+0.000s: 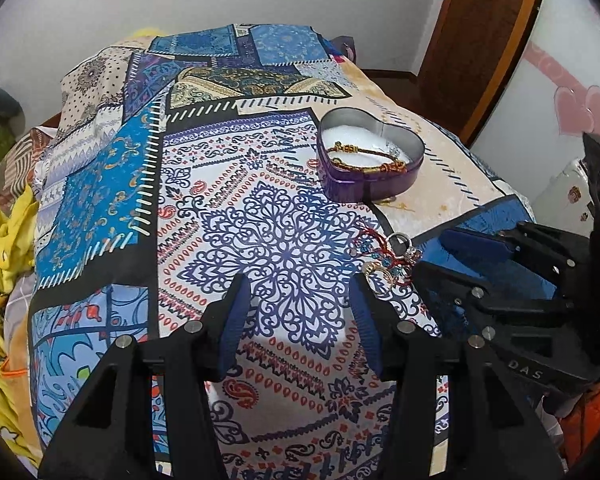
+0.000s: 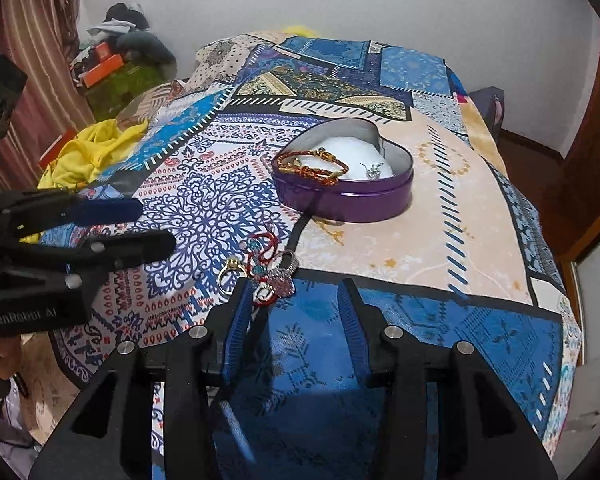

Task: Organize jewelry
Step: 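Return both grippers to the remaining jewelry and grasp a pink pendant with the right gripper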

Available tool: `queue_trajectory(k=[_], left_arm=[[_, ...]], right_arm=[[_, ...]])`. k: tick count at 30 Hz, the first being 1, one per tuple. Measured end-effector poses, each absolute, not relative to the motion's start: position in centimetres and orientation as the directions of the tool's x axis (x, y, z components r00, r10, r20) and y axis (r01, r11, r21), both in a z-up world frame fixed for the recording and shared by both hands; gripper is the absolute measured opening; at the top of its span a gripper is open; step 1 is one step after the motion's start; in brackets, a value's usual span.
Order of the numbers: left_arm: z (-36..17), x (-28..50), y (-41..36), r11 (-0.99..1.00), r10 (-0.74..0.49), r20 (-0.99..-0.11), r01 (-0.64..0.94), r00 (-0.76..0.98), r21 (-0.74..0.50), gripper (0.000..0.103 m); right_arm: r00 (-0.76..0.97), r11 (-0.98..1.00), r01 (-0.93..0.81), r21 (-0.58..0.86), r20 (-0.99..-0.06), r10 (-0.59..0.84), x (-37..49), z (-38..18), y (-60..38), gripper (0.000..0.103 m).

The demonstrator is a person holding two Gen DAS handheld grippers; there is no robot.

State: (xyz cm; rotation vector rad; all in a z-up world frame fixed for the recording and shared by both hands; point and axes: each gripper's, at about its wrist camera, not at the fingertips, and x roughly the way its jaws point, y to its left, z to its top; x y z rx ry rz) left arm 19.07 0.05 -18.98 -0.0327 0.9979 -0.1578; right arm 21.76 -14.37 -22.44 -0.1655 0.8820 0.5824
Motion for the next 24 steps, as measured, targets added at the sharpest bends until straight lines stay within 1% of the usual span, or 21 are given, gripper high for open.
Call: queue_trajectory(k=[1, 5, 6, 8, 14, 18, 24], left_arm=[[-19.1, 19.1, 0.1, 0.987, -0.156, -0.833, 0.121, 0.531, -0.108, 0.05], [-19.6, 19.2, 0.1, 0.984, -0.177, -0.834, 0.124, 0.522, -0.131, 0.049], [-19.7, 19.3, 0.1, 0.983, -0.181, -0.833, 0.125, 0.522, -0.135, 0.047], [-19.9, 19.4, 0.0, 0.98, -0.194, -0.834, 0.134, 0.516, -0.145, 0.038], [-20.4, 20.0, -0.9, 0.97, -0.238, -0.843, 0.16, 0.482, -0.182, 0.025], [-20.7, 20.4, -1.8, 0.967, -0.249, -0.846, 0.173, 0.471, -0.188, 0.023], [-21.3, 21.5, -2.6, 0.962, -0.266, -0.859, 0.181, 0.438, -0.206, 0.016]], right_arm=[[0.487, 0.83, -0.549, 0.101, -0.768, 0.415, 21.8, -22.5, -14.2, 0.03], [0.483, 0.82, -0.564, 0.096, -0.768, 0.421, 21.9, -22.8, -13.7, 0.022], [0.482, 0.819, -0.566, 0.095, -0.768, 0.422, 21.9, -22.8, -13.7, 0.019], [0.477, 0.814, -0.574, 0.093, -0.769, 0.424, 22.0, -23.0, -13.5, 0.014], [0.462, 0.802, -0.585, 0.119, -0.764, 0.45, 22.0, -23.1, -13.7, 0.013], [0.483, 0.815, -0.566, 0.128, -0.75, 0.453, 22.2, -22.7, -14.4, 0.013], [0.512, 0.83, -0.542, 0.128, -0.734, 0.447, 22.3, -22.2, -15.5, 0.011]])
